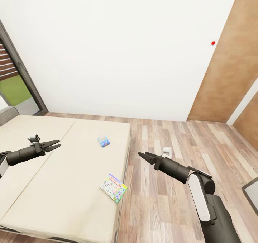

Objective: Put all the toys in the child's room - the three board games (two on the bed and one on the table), the two jigsaw puzzles on the table, and the tennis ball on the table - inside the toy box on the table in the child's room.

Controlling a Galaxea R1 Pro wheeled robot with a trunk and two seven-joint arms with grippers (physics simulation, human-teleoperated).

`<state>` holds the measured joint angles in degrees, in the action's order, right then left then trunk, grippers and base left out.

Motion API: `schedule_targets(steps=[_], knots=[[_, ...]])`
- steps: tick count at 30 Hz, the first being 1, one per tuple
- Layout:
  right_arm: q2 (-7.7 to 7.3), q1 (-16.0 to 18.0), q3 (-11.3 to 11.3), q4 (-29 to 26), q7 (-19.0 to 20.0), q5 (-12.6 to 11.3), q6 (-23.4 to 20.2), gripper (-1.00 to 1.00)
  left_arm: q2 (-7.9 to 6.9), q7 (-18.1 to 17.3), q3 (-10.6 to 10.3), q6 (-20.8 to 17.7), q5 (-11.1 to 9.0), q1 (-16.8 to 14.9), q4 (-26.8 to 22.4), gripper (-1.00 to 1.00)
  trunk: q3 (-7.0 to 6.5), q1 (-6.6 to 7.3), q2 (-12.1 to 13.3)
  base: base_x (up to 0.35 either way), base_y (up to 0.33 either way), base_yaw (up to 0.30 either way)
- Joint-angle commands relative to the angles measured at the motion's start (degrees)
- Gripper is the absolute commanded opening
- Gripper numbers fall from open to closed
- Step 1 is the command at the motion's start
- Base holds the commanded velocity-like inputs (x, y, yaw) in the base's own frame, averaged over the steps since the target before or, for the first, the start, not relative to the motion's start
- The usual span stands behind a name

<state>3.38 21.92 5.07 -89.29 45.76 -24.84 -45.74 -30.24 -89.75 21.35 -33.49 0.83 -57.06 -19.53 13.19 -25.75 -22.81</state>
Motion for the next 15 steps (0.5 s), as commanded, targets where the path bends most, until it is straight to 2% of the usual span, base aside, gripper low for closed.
schedule_targets(steps=[1,15], knots=[[0.05,0.05,0.12,-0.01,0.19,-0.01,-0.31,1.00,0.00,-0.25,0.10,-0.61,0.14,-0.06,0.01,1.00,0.01,-0.04,-0.11,0.000,0.000,0.000],[0.05,0.05,0.12,-0.03,0.53,0.02,-0.31,1.00,0.00,-0.25,0.10,-0.56,0.14,-0.07,0.02,1.00,-1.30,-0.04,-0.11,0.000,0.000,0.019]])
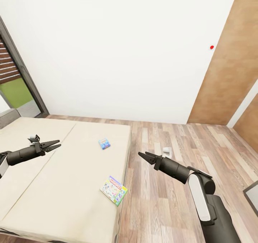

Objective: Put all the toys in the child's room - the three board games (two on the bed and one on the table), the two jigsaw puzzles on the table, and the tennis ball on the table - inside the toy box on the table in the child's room.

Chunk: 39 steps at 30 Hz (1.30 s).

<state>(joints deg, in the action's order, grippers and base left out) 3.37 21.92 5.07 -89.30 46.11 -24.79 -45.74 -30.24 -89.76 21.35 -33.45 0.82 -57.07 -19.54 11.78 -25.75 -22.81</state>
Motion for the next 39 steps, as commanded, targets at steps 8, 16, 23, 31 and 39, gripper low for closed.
schedule_targets(steps=[8,16,23,31,39], knots=[[0.05,0.05,0.12,-0.04,0.12,0.00,-0.30,1.00,0.12,-0.25,0.10,-0.61,0.14,-0.06,0.03,1.00,-0.64,-0.04,-0.11,0.000,0.000,0.074],[0.05,0.05,0.16,0.00,0.12,0.01,-0.25,1.00,0.17,-0.25,0.10,-0.57,0.14,-0.06,0.03,1.00,-1.39,-0.04,-0.11,0.000,0.000,0.113],[0.05,0.05,0.22,0.00,0.04,0.01,-0.26,1.00,0.22,-0.25,0.10,-0.57,0.14,-0.06,0.03,1.00,-2.04,-0.04,-0.11,0.000,0.000,0.131],[0.05,0.05,0.28,0.01,-0.26,-0.06,-0.30,1.00,0.49,-0.25,0.10,-0.50,0.14,-0.06,0.03,1.00,-2.50,-0.04,-0.11,0.000,-0.007,0.097],[0.05,0.05,0.29,0.01,-0.60,-0.09,-0.23,1.00,0.58,-0.25,0.10,-0.58,0.14,-0.06,-0.01,1.00,-2.54,-0.04,-0.11,0.000,-0.060,0.009]])
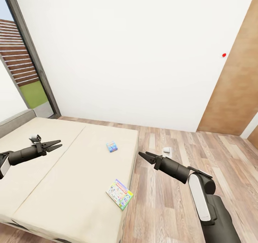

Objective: Put all the toys in the child's room - the three board games (two on the bed and one on the table), the two jigsaw puzzles on the table, and the tennis ball on the table - inside the toy box on the table in the child's room.

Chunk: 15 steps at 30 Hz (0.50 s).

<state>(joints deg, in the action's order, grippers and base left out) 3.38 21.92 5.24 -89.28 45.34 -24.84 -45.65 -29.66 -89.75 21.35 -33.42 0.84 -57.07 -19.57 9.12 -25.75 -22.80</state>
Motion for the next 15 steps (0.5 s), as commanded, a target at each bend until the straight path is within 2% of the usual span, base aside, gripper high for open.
schedule_targets(steps=[1,15], knots=[[0.05,0.06,0.12,-0.01,0.12,-0.02,-0.32,1.00,-0.01,-0.25,0.09,-0.60,0.13,-0.06,0.03,1.00,0.12,-0.03,-0.12,0.000,-0.017,0.002],[0.05,0.06,1.51,1.17,-0.02,-0.06,-0.40,1.00,0.00,-0.25,0.09,-0.63,0.13,-0.06,0.04,1.00,0.12,-0.03,-0.12,0.000,-0.011,0.000]])
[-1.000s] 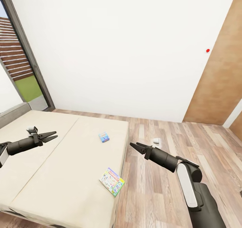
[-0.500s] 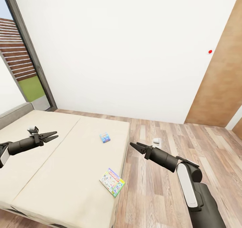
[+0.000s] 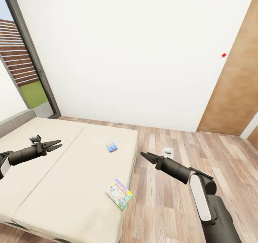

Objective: Put all the toys in the child's room - the three board games (two on the bed and one on the table), the two jigsaw puzzles on the table, and the tennis ball on the table - inside the toy box on the table in the child's room.

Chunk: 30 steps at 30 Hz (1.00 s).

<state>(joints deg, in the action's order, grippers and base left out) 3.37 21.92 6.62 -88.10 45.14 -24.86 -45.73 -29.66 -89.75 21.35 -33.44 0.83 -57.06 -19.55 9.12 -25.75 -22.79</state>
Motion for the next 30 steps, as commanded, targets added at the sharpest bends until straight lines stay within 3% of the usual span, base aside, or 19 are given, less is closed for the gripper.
schedule_targets(steps=[1,11,30], knots=[[0.05,0.06,0.17,0.00,0.16,-0.03,-0.32,1.00,0.01,-0.25,0.10,-0.60,0.13,-0.07,0.03,1.00,0.12,-0.04,-0.12,0.000,-0.117,0.000],[0.05,0.06,0.31,-0.13,0.15,0.05,-0.32,1.00,0.04,-0.25,0.12,-0.64,0.13,-0.07,0.01,1.00,0.12,-0.04,-0.12,0.000,-0.210,0.033],[0.05,0.06,0.28,-0.13,0.13,0.07,-0.32,1.00,0.09,-0.25,0.10,-0.57,0.13,-0.05,0.01,1.00,0.12,-0.04,-0.12,0.000,-0.036,0.271]])
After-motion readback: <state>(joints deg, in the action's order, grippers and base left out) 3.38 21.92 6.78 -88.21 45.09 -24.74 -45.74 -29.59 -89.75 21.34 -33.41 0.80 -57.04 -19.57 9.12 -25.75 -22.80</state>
